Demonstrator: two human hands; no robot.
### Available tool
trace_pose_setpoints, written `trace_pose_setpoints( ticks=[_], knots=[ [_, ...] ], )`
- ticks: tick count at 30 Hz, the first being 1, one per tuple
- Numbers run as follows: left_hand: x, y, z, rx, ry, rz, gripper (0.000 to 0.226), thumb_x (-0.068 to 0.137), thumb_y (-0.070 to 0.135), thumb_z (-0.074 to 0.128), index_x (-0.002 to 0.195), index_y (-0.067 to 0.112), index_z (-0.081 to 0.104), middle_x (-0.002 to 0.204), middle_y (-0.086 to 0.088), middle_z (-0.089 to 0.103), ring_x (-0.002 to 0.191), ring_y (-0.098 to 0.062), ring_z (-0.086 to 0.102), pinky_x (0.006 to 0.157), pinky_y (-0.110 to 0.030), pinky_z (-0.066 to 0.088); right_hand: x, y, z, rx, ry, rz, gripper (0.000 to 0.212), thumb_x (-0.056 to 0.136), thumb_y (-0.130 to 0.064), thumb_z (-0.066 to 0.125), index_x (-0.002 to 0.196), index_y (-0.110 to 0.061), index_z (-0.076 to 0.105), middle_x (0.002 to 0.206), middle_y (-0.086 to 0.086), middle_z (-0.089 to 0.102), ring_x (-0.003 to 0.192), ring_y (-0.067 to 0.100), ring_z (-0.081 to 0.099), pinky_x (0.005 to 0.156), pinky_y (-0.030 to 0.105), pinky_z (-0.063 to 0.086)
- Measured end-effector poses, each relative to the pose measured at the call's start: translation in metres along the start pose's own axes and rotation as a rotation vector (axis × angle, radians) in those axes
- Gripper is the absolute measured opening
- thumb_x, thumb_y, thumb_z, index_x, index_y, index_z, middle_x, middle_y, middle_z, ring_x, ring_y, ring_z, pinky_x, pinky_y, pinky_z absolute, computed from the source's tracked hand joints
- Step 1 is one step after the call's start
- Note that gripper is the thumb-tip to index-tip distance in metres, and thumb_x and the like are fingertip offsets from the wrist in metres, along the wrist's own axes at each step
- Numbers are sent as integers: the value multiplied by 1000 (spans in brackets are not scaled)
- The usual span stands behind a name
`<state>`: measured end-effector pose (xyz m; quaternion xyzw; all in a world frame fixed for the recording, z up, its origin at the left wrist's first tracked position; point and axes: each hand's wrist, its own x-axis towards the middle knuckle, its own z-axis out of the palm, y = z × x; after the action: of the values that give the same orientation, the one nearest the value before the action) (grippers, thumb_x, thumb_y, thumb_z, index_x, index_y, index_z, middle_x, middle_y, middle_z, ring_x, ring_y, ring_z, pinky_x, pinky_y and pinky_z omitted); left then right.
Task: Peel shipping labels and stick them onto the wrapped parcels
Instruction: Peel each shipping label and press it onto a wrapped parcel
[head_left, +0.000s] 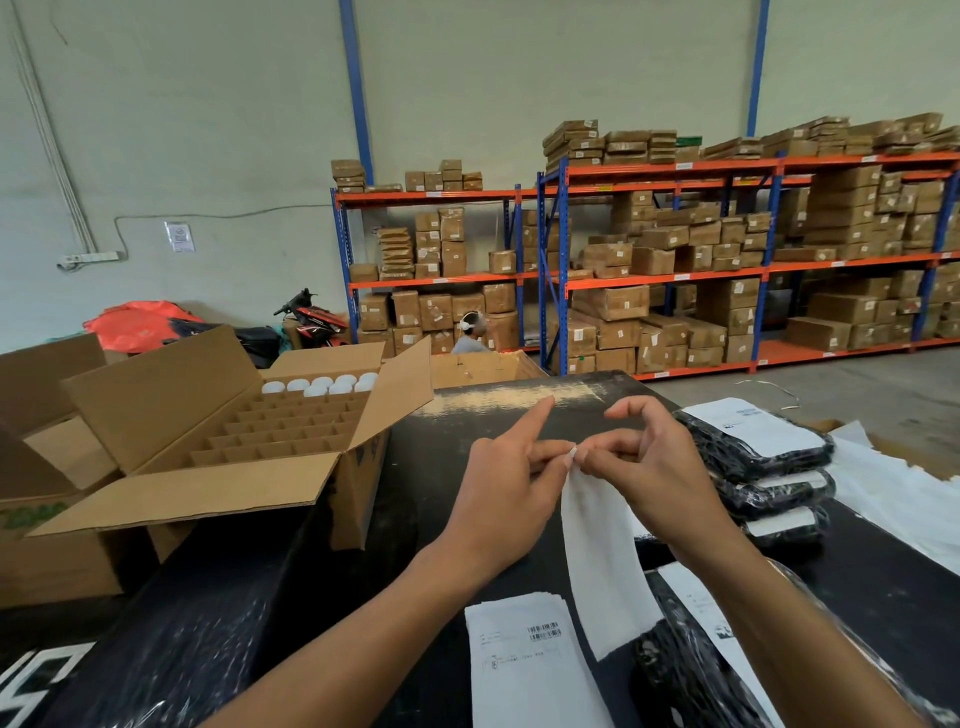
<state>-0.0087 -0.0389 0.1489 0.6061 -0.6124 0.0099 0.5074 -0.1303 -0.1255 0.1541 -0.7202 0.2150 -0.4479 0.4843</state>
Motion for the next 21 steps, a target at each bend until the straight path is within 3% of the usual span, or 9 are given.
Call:
trace_pose_setpoints(
  ticks=[3,7,14,18,21],
  knots=[
    [2,-2,1,-43,1,-40,60,90,12,63,145,15,37,101,4,75,85,20,59,88,-6,45,0,0,-1,-6,-29,8,38,77,-4,72,96,-23,46,76,9,73,74,20,67,81,39,52],
    [4,-9,0,-120,39,-141,53,90,8,62,139,18,44,88,11,73,84,7,66,78,-2,46,-2,2,-4,-21,-54,30,38,79,-1,70,99,-22,46,78,9,73,72,15,65,73,28,50],
    [12,-29,-10,-325,206,-392,47,93,12,58,137,19,43,84,1,76,86,-7,68,88,-24,49,-3,17,-17,-65,-70,118,35,80,-2,68,99,-24,48,74,3,71,78,17,64,84,35,49],
    [11,-27,-5,-374,180,-392,42,93,12,58,133,20,45,84,0,75,86,-9,68,79,-19,51,-1,17,-13,-75,-78,104,34,83,-23,68,111,-27,49,85,0,73,91,15,67,86,34,51],
    [13,-25,-2,-409,158,-390,40,92,13,60,129,23,47,83,2,75,84,-5,69,69,-14,51,4,15,-5,-116,-73,82,42,82,-35,67,118,-23,46,84,-1,73,90,12,67,86,33,51]
  ],
)
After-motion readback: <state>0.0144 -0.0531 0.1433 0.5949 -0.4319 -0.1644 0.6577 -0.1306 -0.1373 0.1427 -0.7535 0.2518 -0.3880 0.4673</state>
